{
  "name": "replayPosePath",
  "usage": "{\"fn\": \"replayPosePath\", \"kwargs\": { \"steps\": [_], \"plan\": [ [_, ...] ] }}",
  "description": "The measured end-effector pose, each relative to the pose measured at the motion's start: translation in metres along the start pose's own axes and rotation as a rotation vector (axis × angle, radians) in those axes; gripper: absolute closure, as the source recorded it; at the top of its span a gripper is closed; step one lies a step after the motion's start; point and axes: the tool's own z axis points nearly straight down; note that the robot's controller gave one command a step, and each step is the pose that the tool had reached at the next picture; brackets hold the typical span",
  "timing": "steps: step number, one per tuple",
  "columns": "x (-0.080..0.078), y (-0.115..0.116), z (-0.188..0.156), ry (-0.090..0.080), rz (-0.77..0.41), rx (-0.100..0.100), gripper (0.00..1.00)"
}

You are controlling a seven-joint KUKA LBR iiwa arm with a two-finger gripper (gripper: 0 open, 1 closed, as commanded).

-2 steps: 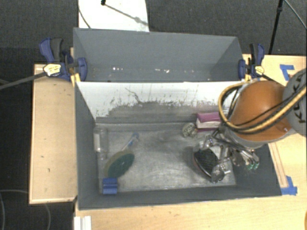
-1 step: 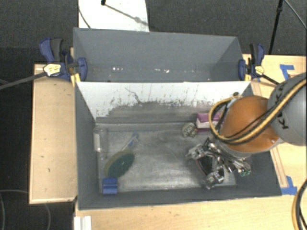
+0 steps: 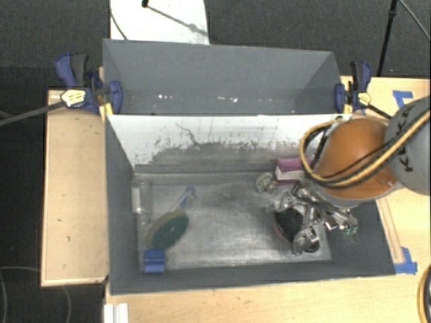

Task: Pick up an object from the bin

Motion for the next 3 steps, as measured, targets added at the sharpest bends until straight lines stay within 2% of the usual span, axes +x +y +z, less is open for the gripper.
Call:
{"fn": "replayPosePath", "kwargs": {
  "steps": [1,2,3],
  "plan": [
    [-0.022,-0.03,0.021,0.004,-0.343,-0.002,0.0],
    [-0.023,-0.03,0.02,0.001,-0.339,-0.002,1.0],
    [-0.031,-0.036,-0.156,-0.003,-0.331,0.003,1.0]
  ]
}}
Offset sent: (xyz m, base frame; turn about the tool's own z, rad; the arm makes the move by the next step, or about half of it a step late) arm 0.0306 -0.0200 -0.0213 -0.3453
